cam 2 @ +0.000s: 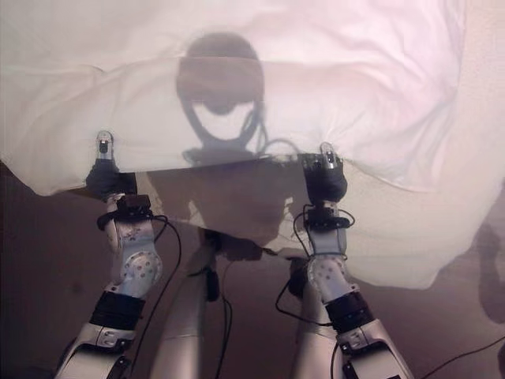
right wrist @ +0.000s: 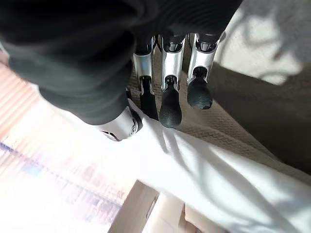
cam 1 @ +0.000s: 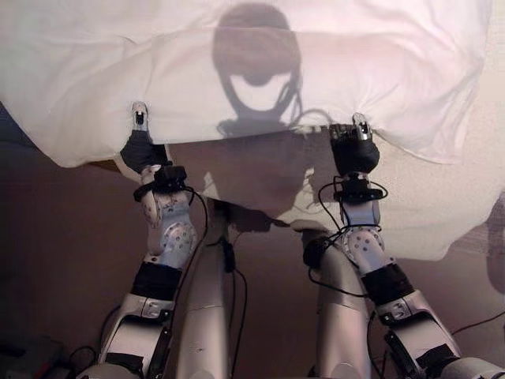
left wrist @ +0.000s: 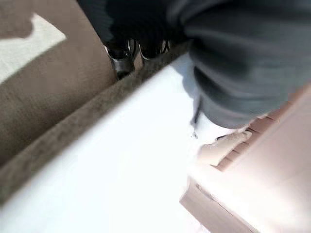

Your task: Make the bed

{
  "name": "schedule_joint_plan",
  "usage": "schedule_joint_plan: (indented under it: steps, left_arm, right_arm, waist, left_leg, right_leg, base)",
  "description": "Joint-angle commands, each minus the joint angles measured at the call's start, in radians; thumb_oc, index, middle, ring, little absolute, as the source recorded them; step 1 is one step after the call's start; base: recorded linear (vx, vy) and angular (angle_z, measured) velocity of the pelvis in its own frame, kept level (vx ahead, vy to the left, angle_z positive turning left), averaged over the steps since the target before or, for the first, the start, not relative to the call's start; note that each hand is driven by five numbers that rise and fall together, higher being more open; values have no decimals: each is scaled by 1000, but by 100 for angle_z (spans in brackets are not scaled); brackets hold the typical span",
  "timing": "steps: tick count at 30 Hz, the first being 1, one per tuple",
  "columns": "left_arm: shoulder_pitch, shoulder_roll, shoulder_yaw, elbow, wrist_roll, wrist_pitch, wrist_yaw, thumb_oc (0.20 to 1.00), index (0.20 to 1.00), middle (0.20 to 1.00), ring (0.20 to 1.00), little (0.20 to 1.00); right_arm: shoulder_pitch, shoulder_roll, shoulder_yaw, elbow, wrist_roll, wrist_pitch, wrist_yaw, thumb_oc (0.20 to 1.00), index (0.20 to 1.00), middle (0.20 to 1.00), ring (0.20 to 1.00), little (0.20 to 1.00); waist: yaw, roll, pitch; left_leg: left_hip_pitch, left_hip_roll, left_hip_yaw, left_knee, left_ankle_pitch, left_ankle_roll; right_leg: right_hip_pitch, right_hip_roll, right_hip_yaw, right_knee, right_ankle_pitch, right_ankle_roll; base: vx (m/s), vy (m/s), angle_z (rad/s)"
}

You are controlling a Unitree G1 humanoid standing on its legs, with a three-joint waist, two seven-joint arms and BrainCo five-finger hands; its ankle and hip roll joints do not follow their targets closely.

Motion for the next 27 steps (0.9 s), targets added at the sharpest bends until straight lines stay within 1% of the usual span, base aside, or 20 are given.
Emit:
schedule_joint_plan:
  steps: [1, 3, 6, 7, 8, 10, 12, 14, 15, 16, 18, 19, 20, 21, 22, 23, 24, 25, 26, 27]
  left_arm:
    - [55, 101, 244, -51, -27, -99, -1, 200, 200, 200, 200, 200]
    - [93, 110, 274, -20, -38, -94, -25, 200, 200, 200, 200, 200]
    - [94, 118, 284, -18, -54, -96, -36, 200, 200, 200, 200, 200]
    - [96, 129, 296, -20, -64, -94, -40, 200, 200, 200, 200, 200]
    - [94, 154, 307, -23, -66, -88, -43, 200, 200, 200, 200, 200]
    - [85, 179, 301, -38, -37, -68, -34, 200, 200, 200, 200, 200]
    - [119, 172, 288, -54, -20, -40, -78, 200, 200, 200, 200, 200]
    - [147, 168, 283, -58, -1, -15, -103, 200, 200, 200, 200, 200]
    - [159, 173, 265, -53, 7, 3, -131, 200, 200, 200, 200, 200]
    - [186, 188, 265, -41, 26, 17, -151, 200, 200, 200, 200, 200]
    - [233, 207, 276, -50, 53, 38, -168, 200, 200, 200, 200, 200]
    - [249, 206, 278, -66, 65, 48, -175, 200, 200, 200, 200, 200]
    - [291, 220, 293, -68, 78, 68, -193, 200, 200, 200, 200, 200]
    - [294, 220, 294, -69, 77, 69, -195, 200, 200, 200, 200, 200]
    - [319, 226, 303, -73, 85, 73, -202, 200, 200, 200, 200, 200]
    - [374, 229, 326, -74, 82, 81, -218, 200, 200, 200, 200, 200]
    - [398, 232, 340, -76, 80, 86, -231, 200, 200, 200, 200, 200]
    - [401, 233, 341, -78, 79, 86, -232, 200, 200, 200, 200, 200]
    - [467, 211, 362, -92, 86, 94, -244, 200, 200, 200, 200, 200]
    - [471, 218, 377, -99, 94, 80, -222, 200, 200, 200, 200, 200]
  right_arm:
    - [91, -52, -174, -110, -5, -80, -1, 200, 200, 200, 200, 200]
    - [129, -76, -195, -106, -25, -70, -9, 200, 200, 200, 200, 200]
    - [150, -77, -204, -99, -30, -64, -8, 200, 200, 200, 200, 200]
    - [167, -87, -206, -86, -31, -53, -10, 200, 200, 200, 200, 200]
    - [201, -97, -217, -38, -13, -23, -7, 200, 200, 200, 200, 200]
    - [252, -104, -236, -35, -25, -1, -11, 200, 200, 200, 200, 200]
    - [289, -106, -264, -14, -55, 13, -23, 200, 200, 200, 200, 200]
    - [339, -106, -314, -37, -78, 17, -40, 200, 200, 200, 200, 200]
    - [347, -94, -328, -41, -91, 17, -39, 200, 200, 200, 200, 200]
    - [347, -87, -327, -35, -103, 17, -40, 200, 200, 200, 200, 200]
    - [351, -68, -325, -30, -118, 14, -49, 200, 200, 200, 200, 200]
    - [349, -55, -329, -20, -119, 16, -45, 200, 200, 200, 200, 200]
    - [358, -54, -327, -3, -128, 30, -30, 200, 200, 200, 200, 200]
    - [360, -54, -326, -3, -128, 29, -29, 200, 200, 200, 200, 200]
    - [359, -54, -327, 7, -136, 41, -22, 200, 200, 200, 200, 200]
    - [358, -49, -310, 30, -142, 59, -5, 200, 200, 200, 200, 200]
    - [358, -47, -301, 42, -146, 69, 5, 200, 200, 200, 200, 200]
    - [359, -46, -300, 43, -146, 69, 6, 200, 200, 200, 200, 200]
    - [376, -34, -294, 57, -145, 81, 25, 200, 200, 200, 200, 200]
    - [382, -29, -276, 64, -147, 73, 33, 200, 200, 200, 200, 200]
  waist:
    - [15, 8, -33]
    - [18, -3, -33]
    - [28, -30, -33]
    - [31, -43, -33]
    - [41, -54, -33]
    - [39, -55, -33]
    - [43, -31, -57]
    - [28, -31, -83]
    - [20, -25, -98]
    - [23, -13, -110]
    - [45, 7, -146]
    - [42, 16, -162]
    - [45, 18, -179]
    - [46, 15, -180]
    - [58, 16, -205]
    - [87, 8, -251]
    - [107, -9, -277]
    - [111, -9, -277]
    - [149, -20, -318]
    - [187, -27, -338]
  left_leg:
    - [121, 11, -13, 75, -140, -35]
    - [203, 11, -13, 126, -179, -44]
    - [232, -3, -71, 151, -173, -55]
    - [255, 36, -119, 123, -149, -85]
    - [326, 118, -166, 2, -84, -119]
    - [368, 177, -182, -76, -14, -142]
    - [439, 137, -173, -76, -70, -149]
    - [410, 71, -120, 15, -119, -136]
    - [393, 40, -106, 73, -156, -116]
    - [401, 9, -79, 97, -182, -84]
    - [462, -29, 10, 103, -235, -21]
    - [483, -49, 34, 86, -222, 4]
    - [513, -73, 65, 33, -176, 35]
    - [516, -74, 68, 26, -173, 35]
    - [545, -87, 88, -19, -157, 43]
    - [583, -118, 142, -79, -131, 61]
    - [592, -132, 172, -99, -119, 60]
    - [598, -130, 177, -103, -119, 58]
    - [591, -148, 204, -120, -95, 51]
    - [579, -130, 214, -128, -69, 30]
  right_leg:
    - [65, -7, 21, -11, 126, 102]
    - [161, -8, 12, -35, 139, 104]
    - [233, 2, 11, -103, 192, 90]
    - [280, 3, 14, -135, 195, 96]
    - [363, -13, 20, -162, 190, 116]
    - [446, -48, 29, -170, 195, 130]
    - [508, -112, 31, -180, 248, 146]
    - [556, -194, 29, -234, 414, 152]
    - [567, -227, 17, -251, 446, 152]
    - [560, -246, -5, -225, 445, 152]
    - [594, -235, -74, -52, 343, 141]
    - [601, -194, -79, 26, 319, 135]
    - [584, -116, -91, 115, 266, 107]
    - [581, -118, -87, 118, 264, 107]
    - [587, -70, -117, 145, 246, 113]
    - [643, 37, -184, 178, 213, 134]
    - [685, 80, -191, 131, 203, 142]
    - [689, 85, -187, 123, 206, 142]
    - [734, 153, -155, 27, 157, 132]
    - [778, 204, -115, -147, 13, 52]
  base:
    - [72, -54, 3]
    - [42, -21, 1]
    - [-18, 48, -2]
    - [112, 234, -1]
    - [162, 401, 1]
    - [155, 537, 21]
    - [124, 611, 18]
    - [66, 515, -6]
    - [64, 562, 13]
    - [153, 719, 36]
    - [157, 801, 12]
    - [17, 802, -36]
    - [-27, 546, -32]
    - [-17, 449, -26]
    - [40, 474, -22]
    - [40, 567, -41]
    - [17, 394, -66]
    - [-75, 236, -81]
    - [-144, 105, -100]
    - [-151, 174, -102]
